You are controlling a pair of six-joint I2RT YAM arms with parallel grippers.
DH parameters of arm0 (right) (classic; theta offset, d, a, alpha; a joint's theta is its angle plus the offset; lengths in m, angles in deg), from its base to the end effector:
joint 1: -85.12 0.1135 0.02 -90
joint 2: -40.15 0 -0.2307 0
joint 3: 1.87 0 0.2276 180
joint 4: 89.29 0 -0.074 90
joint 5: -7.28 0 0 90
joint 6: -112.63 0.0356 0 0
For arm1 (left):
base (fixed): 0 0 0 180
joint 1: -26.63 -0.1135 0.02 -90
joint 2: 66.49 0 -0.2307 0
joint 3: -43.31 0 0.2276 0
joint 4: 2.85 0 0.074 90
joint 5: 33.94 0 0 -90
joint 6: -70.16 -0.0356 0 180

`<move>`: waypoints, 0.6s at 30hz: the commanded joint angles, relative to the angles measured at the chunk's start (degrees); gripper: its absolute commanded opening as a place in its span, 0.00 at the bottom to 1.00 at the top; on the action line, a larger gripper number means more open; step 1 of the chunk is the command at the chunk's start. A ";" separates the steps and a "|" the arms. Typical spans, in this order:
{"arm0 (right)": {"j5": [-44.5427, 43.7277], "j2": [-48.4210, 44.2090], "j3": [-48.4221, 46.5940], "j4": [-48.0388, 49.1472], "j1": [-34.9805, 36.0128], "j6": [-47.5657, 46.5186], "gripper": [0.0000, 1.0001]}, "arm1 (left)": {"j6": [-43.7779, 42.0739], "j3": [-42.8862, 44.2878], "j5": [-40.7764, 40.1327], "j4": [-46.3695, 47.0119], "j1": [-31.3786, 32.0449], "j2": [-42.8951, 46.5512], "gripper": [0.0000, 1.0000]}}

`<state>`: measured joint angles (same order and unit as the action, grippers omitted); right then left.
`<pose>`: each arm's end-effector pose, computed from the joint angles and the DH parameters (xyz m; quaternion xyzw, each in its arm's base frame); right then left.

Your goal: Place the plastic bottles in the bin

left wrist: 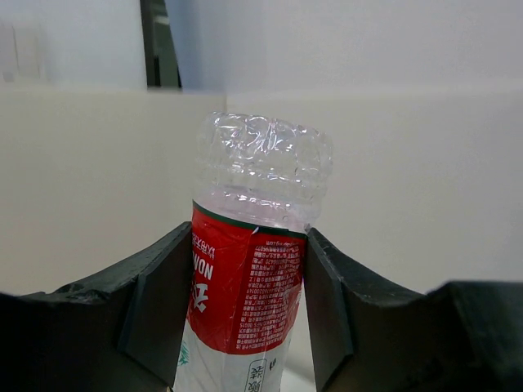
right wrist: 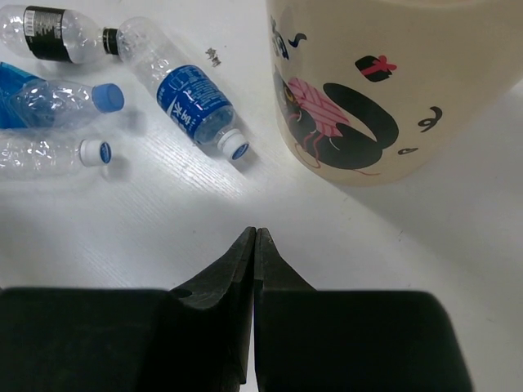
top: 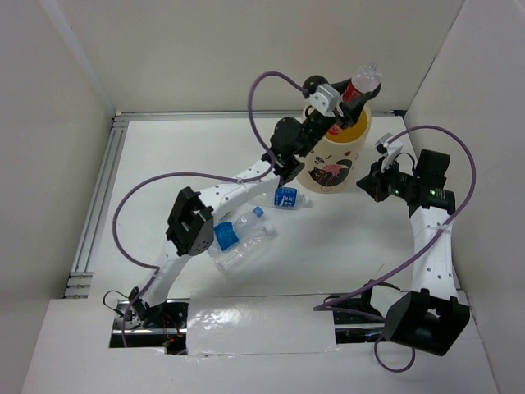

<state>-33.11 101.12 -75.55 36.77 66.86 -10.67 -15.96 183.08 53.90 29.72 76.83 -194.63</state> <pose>0.2013 -0.0379 0.3013 -0.2799 0.7970 0.1811 0.5037 0.2980 -0.3556 0.4172 0.1371 0.3645 -0.4122 0.8237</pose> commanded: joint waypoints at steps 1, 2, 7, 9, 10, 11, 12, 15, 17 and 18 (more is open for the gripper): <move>-0.39 -1.20 0.03 0.95 -0.28 0.25 0.06 | -3.35 4.70 -1.81 3.04 0.25 -3.25 0.00; -0.39 -1.20 0.55 0.95 -0.28 0.25 0.06 | -3.96 5.41 -1.80 3.03 0.25 -4.13 0.00; -0.39 -1.73 1.17 0.42 -0.81 0.25 0.06 | -5.73 7.53 -1.80 2.59 0.25 -6.51 0.16; -0.39 -1.73 1.70 0.42 -0.81 0.25 0.09 | -5.73 6.04 -1.80 2.59 0.25 -6.51 0.29; -0.39 -1.73 1.70 -0.19 -0.81 0.25 0.13 | -5.73 5.51 -1.11 2.59 0.25 -6.51 0.77; -0.39 -1.73 1.70 -0.19 -0.81 -0.27 0.19 | -5.73 4.20 -0.40 1.72 0.25 -5.12 1.00; -0.39 -1.73 1.70 -0.19 -0.81 -0.28 0.27 | -5.73 3.66 -0.40 1.19 0.25 -4.58 1.00; 1.36 -1.73 1.70 -0.98 -0.81 -2.55 0.64 | -4.93 0.85 0.92 1.19 0.25 -1.26 1.00; 4.25 -1.73 1.70 -2.91 -0.81 -5.70 0.86 | -3.27 0.32 2.76 0.49 0.25 0.68 1.00; 5.66 -1.73 1.70 -3.88 -0.81 -7.81 0.90 | -3.26 0.32 3.81 -0.39 0.25 1.83 1.00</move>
<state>-32.30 100.70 -74.04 35.98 66.38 -13.27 -19.65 183.41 54.54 25.28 76.80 -200.13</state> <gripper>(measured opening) 0.854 0.999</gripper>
